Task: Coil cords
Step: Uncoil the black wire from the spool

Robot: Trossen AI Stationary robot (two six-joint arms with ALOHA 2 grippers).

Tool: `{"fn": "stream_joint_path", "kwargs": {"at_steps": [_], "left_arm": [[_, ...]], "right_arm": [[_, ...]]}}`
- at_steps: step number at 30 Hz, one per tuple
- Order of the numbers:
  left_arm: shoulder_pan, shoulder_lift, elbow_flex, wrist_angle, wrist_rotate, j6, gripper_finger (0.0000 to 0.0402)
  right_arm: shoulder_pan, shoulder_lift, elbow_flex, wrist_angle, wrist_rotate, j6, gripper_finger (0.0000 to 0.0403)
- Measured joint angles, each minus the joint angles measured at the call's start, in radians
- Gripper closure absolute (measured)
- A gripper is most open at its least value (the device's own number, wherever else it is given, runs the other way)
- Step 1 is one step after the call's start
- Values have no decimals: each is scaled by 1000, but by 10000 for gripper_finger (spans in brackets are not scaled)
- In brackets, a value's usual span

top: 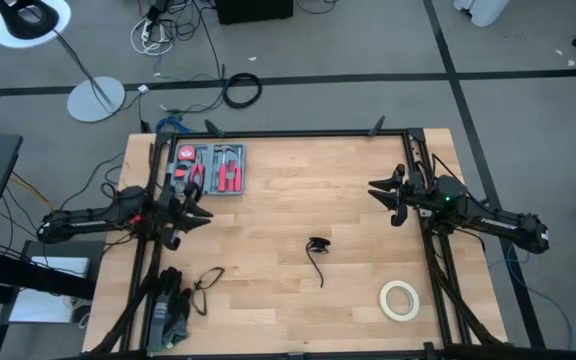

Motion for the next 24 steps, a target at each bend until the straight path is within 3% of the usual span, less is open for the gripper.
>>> {"fn": "stream_joint_path", "kwargs": {"at_steps": [8,13,19,24], "left_arm": [[0,0,2,93,-138,-52,328],[0,59,66,-4,-169,-128,328],[0,275,178,-16,-173,-132,328],[-1,524,304,-27,-181,-131,328]], "right_arm": [[0,0,0,0,0,98,274],[0,0,1,1,-38,176,275],[1,31,32,2,-42,254,275],[4,137,55,-8,-86,287,275]]}}
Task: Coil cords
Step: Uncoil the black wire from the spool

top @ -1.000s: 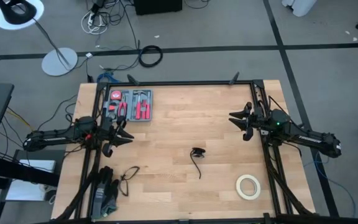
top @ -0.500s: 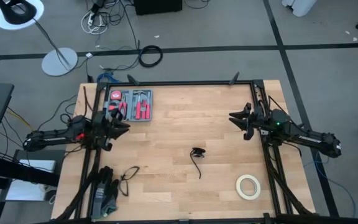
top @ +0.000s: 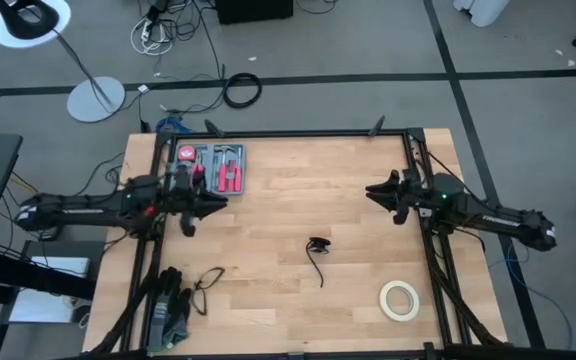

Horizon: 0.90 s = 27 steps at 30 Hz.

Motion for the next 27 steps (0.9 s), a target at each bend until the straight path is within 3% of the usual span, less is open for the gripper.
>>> {"fn": "stream_joint_path", "kwargs": {"at_steps": [7,12,18,27], "left_arm": [[0,331,236,-94,8,41,328],[0,492,397,-209,17,113,328],[-10,634,528,-325,69,217,328],[-80,788,600,-339,66,170,328]], "right_arm": [[51,215,117,2,-45,-60,276],[96,371,223,-70,-28,-103,276],[146,520,306,-102,-19,-133,276],[252,663,330,-96,26,-124,276]]}}
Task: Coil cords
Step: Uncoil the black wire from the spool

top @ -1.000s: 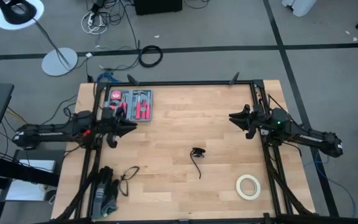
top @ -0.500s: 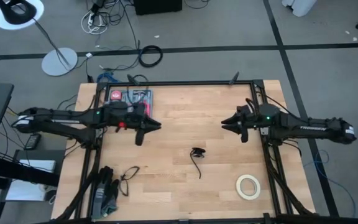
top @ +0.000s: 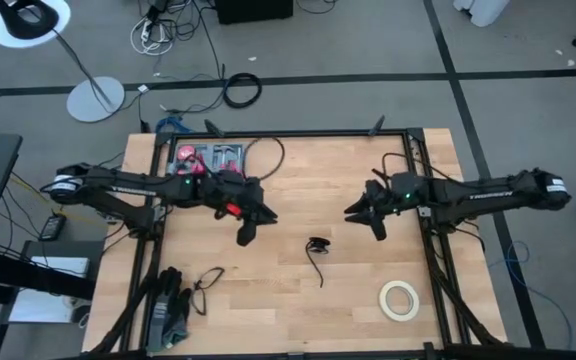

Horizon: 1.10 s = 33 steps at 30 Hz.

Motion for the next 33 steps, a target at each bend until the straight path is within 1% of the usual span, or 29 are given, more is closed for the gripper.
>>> {"fn": "stream_joint_path", "kwargs": {"at_steps": [3,7,14,18,23,26,29,33], "left_arm": [[-37,53,16,2,-28,-13,328],[-85,130,47,27,-56,-8,328],[-135,276,151,29,-112,73,328],[-149,345,211,27,-157,120,328],[-160,423,267,26,-207,126,324],[-168,468,285,23,-218,150,311],[-176,501,300,19,-238,153,287],[-185,514,318,24,-238,151,255]], "right_arm": [[37,42,0,1,74,-1,276],[56,93,0,7,130,-16,276],[56,136,0,30,144,-41,272],[56,144,0,33,188,-68,268],[55,143,0,31,194,-65,268],[55,144,0,26,194,-68,268],[55,147,-1,23,196,-68,268],[55,147,-1,16,202,-73,268]]}}
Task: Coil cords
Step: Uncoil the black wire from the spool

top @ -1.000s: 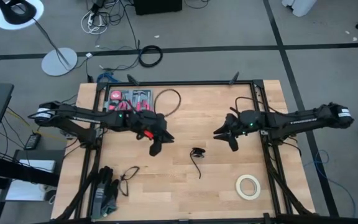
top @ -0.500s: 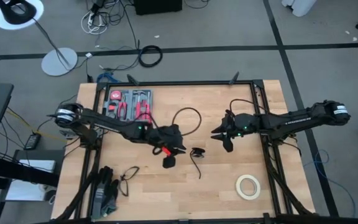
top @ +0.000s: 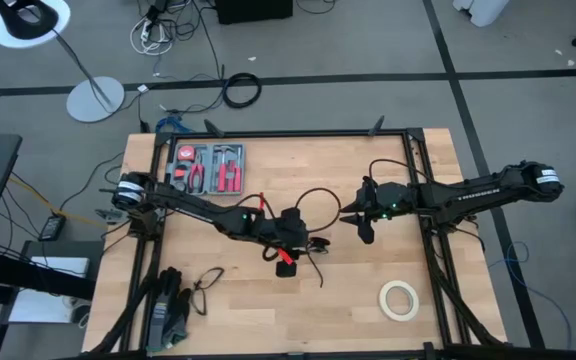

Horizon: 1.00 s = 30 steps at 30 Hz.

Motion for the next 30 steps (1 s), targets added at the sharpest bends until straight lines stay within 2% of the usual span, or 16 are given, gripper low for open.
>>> {"fn": "stream_joint_path", "kwargs": {"at_steps": [6,11,19,24,30], "left_arm": [[-6,0,1,0,-3,21,244],[-6,60,-1,17,-8,18,243],[-5,85,16,16,-135,19,243],[-5,97,17,34,-75,-10,243],[-6,103,17,45,-74,-31,243]], "right_arm": [[0,0,0,2,20,-13,268],[0,0,0,10,20,-13,268],[0,0,0,9,20,-12,268],[-1,0,0,17,20,-13,268],[-1,0,0,19,12,-3,268]]}}
